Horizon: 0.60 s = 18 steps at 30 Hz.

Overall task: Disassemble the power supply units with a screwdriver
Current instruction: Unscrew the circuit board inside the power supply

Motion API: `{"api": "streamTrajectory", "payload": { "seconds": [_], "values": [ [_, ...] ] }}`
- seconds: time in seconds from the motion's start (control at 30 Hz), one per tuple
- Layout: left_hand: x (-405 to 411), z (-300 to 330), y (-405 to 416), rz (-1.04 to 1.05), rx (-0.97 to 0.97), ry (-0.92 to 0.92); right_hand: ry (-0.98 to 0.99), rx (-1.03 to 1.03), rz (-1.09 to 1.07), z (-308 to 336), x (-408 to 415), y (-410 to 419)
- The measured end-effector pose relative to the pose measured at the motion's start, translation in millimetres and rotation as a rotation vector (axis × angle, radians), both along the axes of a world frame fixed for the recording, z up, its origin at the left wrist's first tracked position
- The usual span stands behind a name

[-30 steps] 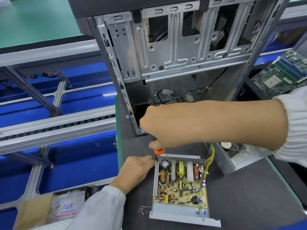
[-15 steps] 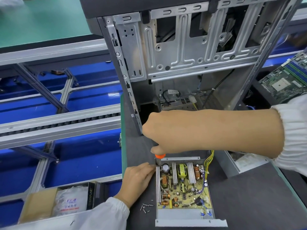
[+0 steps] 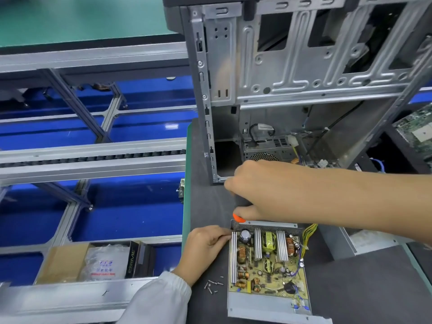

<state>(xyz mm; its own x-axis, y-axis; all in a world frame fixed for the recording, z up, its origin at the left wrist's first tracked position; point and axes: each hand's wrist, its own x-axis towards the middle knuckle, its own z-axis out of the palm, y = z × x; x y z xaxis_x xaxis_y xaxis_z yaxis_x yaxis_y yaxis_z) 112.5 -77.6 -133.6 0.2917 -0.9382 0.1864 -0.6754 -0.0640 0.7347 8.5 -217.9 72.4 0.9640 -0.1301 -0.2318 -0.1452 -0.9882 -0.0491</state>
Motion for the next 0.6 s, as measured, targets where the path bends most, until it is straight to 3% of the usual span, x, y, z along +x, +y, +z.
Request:
{"api": "streamTrajectory", "payload": {
  "seconds": [0.4, 0.6],
  "values": [
    [-6.9, -3.5, 1.8, 0.134, -0.050, 0.113, 0.077, -0.080, -0.040, 0.9, -11.1, 6.2],
    [-6.6, -1.1, 1.1, 0.084, -0.033, 0.059, 0.165, -0.102, -0.062, 4.3, -2.8, 9.9]
  ]
}}
